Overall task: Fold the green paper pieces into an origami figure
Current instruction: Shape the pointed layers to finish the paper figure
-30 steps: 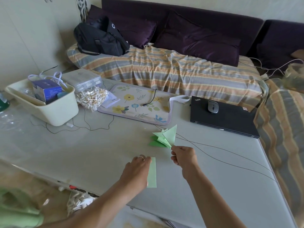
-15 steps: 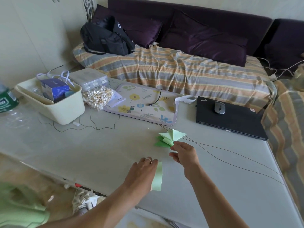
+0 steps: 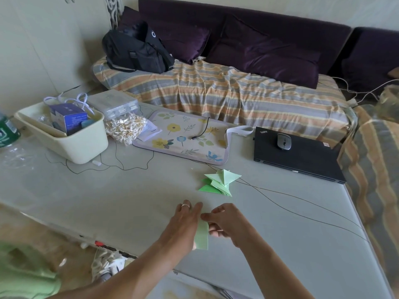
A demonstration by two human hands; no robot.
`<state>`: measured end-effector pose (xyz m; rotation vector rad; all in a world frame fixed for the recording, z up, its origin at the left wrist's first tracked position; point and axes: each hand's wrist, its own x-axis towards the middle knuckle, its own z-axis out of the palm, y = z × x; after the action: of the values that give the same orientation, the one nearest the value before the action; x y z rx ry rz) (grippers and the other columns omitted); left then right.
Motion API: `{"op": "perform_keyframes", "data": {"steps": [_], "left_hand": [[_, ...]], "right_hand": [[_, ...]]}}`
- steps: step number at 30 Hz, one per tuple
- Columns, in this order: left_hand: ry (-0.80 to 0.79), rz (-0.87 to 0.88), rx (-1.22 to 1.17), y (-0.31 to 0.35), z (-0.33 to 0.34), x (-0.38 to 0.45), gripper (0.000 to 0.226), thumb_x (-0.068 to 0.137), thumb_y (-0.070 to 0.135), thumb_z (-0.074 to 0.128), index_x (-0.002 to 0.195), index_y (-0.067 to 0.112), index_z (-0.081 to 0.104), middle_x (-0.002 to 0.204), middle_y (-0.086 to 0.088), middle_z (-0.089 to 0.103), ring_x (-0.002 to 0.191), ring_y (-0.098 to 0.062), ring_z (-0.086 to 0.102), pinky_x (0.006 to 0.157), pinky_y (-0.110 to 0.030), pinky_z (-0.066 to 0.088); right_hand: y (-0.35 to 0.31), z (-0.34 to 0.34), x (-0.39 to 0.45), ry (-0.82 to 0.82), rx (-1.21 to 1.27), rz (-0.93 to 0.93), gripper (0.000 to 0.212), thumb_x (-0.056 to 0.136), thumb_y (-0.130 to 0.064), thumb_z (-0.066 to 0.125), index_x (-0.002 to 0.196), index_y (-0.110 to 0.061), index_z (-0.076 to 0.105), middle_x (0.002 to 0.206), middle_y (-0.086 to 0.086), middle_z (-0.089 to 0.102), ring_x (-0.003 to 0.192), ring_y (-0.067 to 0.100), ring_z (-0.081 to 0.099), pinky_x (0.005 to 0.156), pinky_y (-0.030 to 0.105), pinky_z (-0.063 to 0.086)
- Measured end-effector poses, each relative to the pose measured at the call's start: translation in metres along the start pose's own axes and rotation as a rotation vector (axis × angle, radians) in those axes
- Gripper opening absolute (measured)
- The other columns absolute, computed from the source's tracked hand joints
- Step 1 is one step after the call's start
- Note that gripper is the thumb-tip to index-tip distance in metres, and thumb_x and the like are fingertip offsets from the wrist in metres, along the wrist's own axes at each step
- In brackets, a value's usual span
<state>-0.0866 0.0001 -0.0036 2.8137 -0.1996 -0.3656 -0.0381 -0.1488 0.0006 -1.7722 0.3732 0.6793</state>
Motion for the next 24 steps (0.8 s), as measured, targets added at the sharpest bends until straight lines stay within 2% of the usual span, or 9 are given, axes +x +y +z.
{"op": "perform_keyframes", "data": {"steps": [4, 8, 10, 13, 17, 18, 20, 22, 24], "left_hand": [[-0.005, -0.041, -0.054, -0.001, 0.000, 0.002, 0.117, 0.069, 0.014, 0.088, 0.157, 0.020, 0.010, 0.146, -0.012, 0.025, 0.136, -0.029, 0.029, 0.104, -0.033, 0.044], [-0.060, -0.135, -0.194, 0.000, -0.004, 0.004, 0.127, 0.070, 0.017, 0.089, 0.159, 0.018, -0.002, 0.148, -0.017, 0.023, 0.142, -0.031, 0.025, 0.109, -0.031, 0.039], [-0.024, -0.219, -0.290, 0.001, -0.009, 0.007, 0.106, 0.078, 0.022, 0.084, 0.154, 0.012, 0.011, 0.147, -0.018, 0.031, 0.140, -0.032, 0.032, 0.108, -0.033, 0.038], [0.082, -0.376, -0.445, -0.001, -0.017, 0.012, 0.061, 0.089, 0.031, 0.074, 0.133, 0.006, 0.041, 0.129, -0.013, 0.055, 0.122, -0.030, 0.054, 0.094, -0.031, 0.043], [0.143, -0.505, -0.758, -0.005, -0.021, 0.013, 0.010, 0.083, 0.022, 0.072, 0.080, 0.013, 0.068, 0.076, -0.004, 0.070, 0.072, -0.023, 0.062, 0.070, -0.029, 0.048], [0.150, -0.523, -0.853, -0.004, -0.021, 0.013, 0.012, 0.081, 0.017, 0.071, 0.071, 0.010, 0.071, 0.068, -0.006, 0.072, 0.063, -0.021, 0.062, 0.067, -0.028, 0.050], [0.150, -0.540, -1.002, -0.002, -0.023, 0.014, 0.014, 0.080, 0.009, 0.068, 0.068, 0.008, 0.074, 0.066, -0.008, 0.073, 0.053, -0.017, 0.063, 0.062, -0.025, 0.051], [0.160, -0.547, -1.105, 0.004, -0.028, 0.015, 0.018, 0.083, 0.003, 0.063, 0.065, 0.006, 0.069, 0.062, -0.006, 0.067, 0.045, -0.013, 0.059, 0.050, -0.016, 0.044], [0.155, -0.543, -1.189, 0.009, -0.032, 0.016, 0.017, 0.086, 0.004, 0.063, 0.070, 0.010, 0.067, 0.062, -0.004, 0.064, 0.045, -0.014, 0.055, 0.049, -0.016, 0.044]], "right_hand": [[0.003, -0.003, 0.001, 0.030, 0.125, 0.003, 0.050, 0.072, -0.004, 0.089, 0.109, -0.001, 0.056, 0.078, 0.014, 0.067, 0.054, 0.021, 0.059, 0.065, 0.029, 0.055], [0.003, -0.008, 0.000, 0.054, 0.109, -0.068, 0.032, 0.074, 0.004, 0.083, 0.103, 0.002, 0.067, 0.077, 0.013, 0.068, 0.055, 0.018, 0.060, 0.061, 0.025, 0.056], [0.002, -0.012, -0.002, 0.064, 0.072, -0.117, 0.026, 0.075, 0.004, 0.082, 0.098, 0.001, 0.071, 0.073, 0.011, 0.070, 0.057, 0.018, 0.061, 0.058, 0.024, 0.054], [0.002, -0.017, -0.002, 0.099, 0.085, -0.138, 0.030, 0.073, 0.002, 0.084, 0.099, -0.001, 0.070, 0.073, 0.009, 0.072, 0.059, 0.020, 0.062, 0.062, 0.028, 0.053], [0.004, -0.025, -0.001, 0.125, 0.117, -0.160, 0.035, 0.075, -0.003, 0.084, 0.104, -0.006, 0.065, 0.077, 0.011, 0.074, 0.062, 0.021, 0.064, 0.068, 0.030, 0.056], [0.004, -0.026, -0.001, 0.129, 0.116, -0.172, 0.034, 0.076, -0.004, 0.084, 0.104, -0.007, 0.064, 0.078, 0.010, 0.075, 0.062, 0.021, 0.064, 0.068, 0.030, 0.056], [0.004, -0.029, -0.001, 0.146, 0.127, -0.205, 0.031, 0.078, -0.005, 0.082, 0.104, -0.009, 0.065, 0.079, 0.006, 0.074, 0.062, 0.019, 0.062, 0.068, 0.028, 0.054], [0.003, -0.031, 0.000, 0.179, 0.144, -0.232, 0.028, 0.079, -0.005, 0.080, 0.102, -0.010, 0.066, 0.080, 0.004, 0.071, 0.064, 0.018, 0.060, 0.068, 0.029, 0.053], [0.003, -0.033, 0.002, 0.182, 0.172, -0.238, 0.026, 0.079, -0.005, 0.079, 0.101, -0.010, 0.066, 0.085, 0.007, 0.072, 0.066, 0.020, 0.060, 0.071, 0.032, 0.055]]}}
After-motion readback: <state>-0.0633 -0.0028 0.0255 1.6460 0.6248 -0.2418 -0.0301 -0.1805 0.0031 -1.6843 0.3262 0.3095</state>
